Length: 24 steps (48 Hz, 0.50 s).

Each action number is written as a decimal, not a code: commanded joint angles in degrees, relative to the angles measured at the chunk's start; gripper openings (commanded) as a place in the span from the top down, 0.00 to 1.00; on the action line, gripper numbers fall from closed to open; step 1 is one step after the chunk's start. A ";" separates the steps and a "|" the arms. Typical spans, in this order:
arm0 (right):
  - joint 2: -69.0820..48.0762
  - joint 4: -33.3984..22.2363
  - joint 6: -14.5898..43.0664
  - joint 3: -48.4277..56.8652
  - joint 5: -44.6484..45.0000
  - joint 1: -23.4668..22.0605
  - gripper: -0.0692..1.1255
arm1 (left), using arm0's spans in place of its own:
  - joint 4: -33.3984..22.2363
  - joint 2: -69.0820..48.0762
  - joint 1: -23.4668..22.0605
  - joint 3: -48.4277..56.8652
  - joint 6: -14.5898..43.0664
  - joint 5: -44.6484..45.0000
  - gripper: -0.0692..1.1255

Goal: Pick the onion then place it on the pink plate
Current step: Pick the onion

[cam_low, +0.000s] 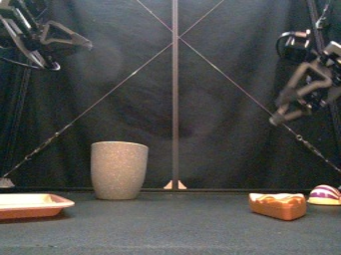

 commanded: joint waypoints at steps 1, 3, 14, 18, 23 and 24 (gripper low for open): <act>2.81 0.88 0.09 -0.09 9.05 -2.37 0.11 | -0.09 0.18 0.44 -0.70 0.18 -0.18 0.83; 4.13 1.05 0.09 -0.09 11.95 -3.16 0.11 | 0.00 0.18 0.62 -0.62 0.18 -0.26 0.84; 9.76 -0.26 -0.09 -1.58 15.56 -5.71 0.11 | -0.09 0.18 0.70 -0.35 0.18 -0.26 0.84; 11.87 -1.14 -0.09 -1.76 14.59 -5.71 0.11 | -0.09 0.26 0.70 -0.18 0.09 -0.26 0.83; 14.24 -1.41 -0.09 -1.85 13.01 -5.36 0.11 | 0.00 0.18 0.70 0.18 0.09 -0.26 0.83; 14.68 -1.32 -0.09 -1.93 12.66 -5.36 0.11 | -0.09 0.18 0.79 0.26 0.09 -0.26 0.84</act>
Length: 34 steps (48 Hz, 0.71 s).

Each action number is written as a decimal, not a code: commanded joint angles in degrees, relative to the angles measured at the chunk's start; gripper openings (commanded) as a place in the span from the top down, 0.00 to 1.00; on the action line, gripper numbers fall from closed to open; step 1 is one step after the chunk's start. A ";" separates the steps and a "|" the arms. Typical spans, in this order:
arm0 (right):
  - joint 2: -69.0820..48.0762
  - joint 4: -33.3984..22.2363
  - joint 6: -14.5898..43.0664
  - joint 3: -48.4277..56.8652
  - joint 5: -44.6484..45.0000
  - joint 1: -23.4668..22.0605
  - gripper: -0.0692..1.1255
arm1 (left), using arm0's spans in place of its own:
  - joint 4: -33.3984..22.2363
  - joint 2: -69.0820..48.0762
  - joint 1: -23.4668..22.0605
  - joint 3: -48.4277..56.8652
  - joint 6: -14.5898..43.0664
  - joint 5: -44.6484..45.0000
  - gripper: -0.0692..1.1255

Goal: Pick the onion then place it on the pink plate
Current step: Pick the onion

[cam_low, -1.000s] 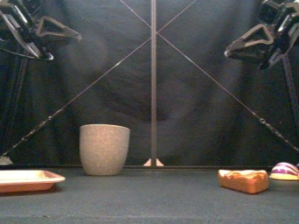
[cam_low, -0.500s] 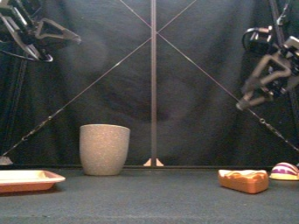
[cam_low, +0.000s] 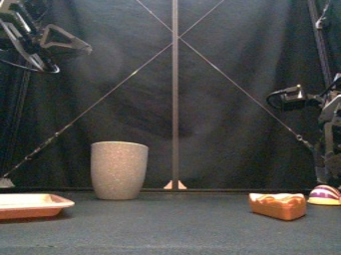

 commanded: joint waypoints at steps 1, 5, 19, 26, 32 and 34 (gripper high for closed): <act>2.20 -0.18 -0.09 -1.32 -2.02 0.09 0.11 | -0.09 0.18 0.18 -0.62 0.00 -0.26 0.83; 4.39 -0.26 -0.18 -1.76 -3.08 0.53 0.11 | -0.09 0.18 0.53 -0.44 0.09 -0.18 0.84; 11.43 0.00 -0.09 -3.34 -3.60 2.72 0.12 | -0.09 0.18 0.79 -0.44 0.09 -0.18 0.83; 14.06 0.35 -0.09 -3.87 -3.43 3.25 0.12 | -0.09 0.18 0.79 -0.44 0.09 -0.26 0.83; 15.12 0.44 0.09 -4.39 -3.43 3.34 0.13 | -0.09 0.18 0.79 -0.35 0.09 -0.18 0.83; 15.29 0.62 0.09 -4.39 -3.43 3.34 0.13 | -0.09 0.18 0.79 -0.35 0.09 -0.26 0.84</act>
